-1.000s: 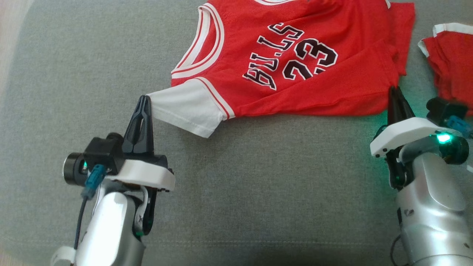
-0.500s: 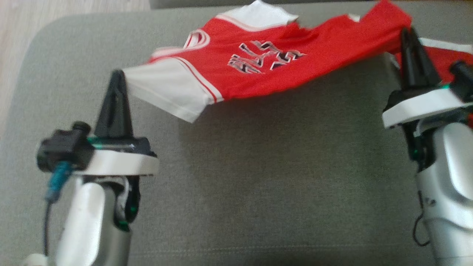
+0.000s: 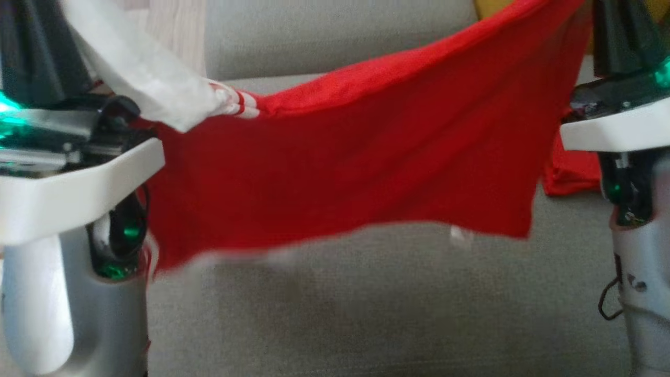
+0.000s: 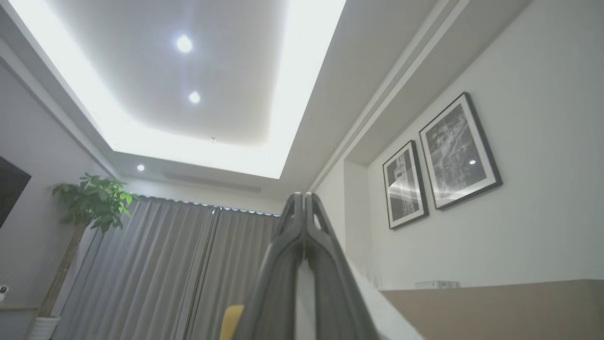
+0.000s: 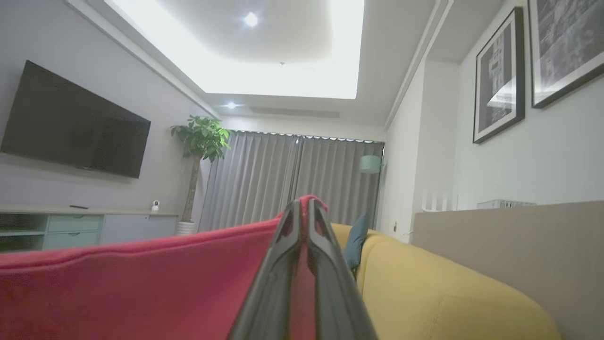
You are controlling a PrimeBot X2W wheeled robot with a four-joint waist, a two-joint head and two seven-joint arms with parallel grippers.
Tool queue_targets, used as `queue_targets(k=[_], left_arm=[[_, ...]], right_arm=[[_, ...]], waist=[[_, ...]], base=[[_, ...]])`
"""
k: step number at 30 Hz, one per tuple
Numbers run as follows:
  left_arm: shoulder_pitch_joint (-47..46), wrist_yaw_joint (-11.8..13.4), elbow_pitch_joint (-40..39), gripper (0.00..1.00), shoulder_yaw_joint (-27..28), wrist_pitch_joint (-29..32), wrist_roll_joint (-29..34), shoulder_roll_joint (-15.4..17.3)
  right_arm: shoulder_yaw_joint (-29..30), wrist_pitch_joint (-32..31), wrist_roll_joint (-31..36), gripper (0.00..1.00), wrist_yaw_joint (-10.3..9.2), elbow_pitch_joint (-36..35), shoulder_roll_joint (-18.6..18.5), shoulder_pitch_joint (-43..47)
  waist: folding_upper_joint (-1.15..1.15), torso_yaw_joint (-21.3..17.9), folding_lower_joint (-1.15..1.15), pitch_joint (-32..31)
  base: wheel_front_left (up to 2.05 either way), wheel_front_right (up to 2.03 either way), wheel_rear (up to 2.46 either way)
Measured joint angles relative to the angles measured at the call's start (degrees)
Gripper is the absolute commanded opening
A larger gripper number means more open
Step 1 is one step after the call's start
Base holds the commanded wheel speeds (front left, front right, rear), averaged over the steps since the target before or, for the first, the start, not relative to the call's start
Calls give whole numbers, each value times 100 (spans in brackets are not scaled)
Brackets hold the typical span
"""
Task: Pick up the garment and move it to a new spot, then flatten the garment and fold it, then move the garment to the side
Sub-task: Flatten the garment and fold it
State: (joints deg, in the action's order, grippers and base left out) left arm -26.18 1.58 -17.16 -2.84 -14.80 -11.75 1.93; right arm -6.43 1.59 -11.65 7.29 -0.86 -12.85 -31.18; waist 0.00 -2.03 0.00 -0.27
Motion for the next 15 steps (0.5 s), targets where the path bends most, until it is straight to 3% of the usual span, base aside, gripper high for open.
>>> queue_targets(k=[9, 15], left_arm=[[-344, 36, -602, 0, -8, 545, 23, 165], [-1013, -180, 265, 0, 0, 1026, -90, 392]], right_arm=[[510, -827, 381, 0, 0, -1165, 513, 623], [651, -1200, 312, 0, 0, -857, 672, 224]], waist=[[0, -36, 0, -30], [0, -39, 0, 392]], base=[[0, 0, 0], [0, 0, 0]])
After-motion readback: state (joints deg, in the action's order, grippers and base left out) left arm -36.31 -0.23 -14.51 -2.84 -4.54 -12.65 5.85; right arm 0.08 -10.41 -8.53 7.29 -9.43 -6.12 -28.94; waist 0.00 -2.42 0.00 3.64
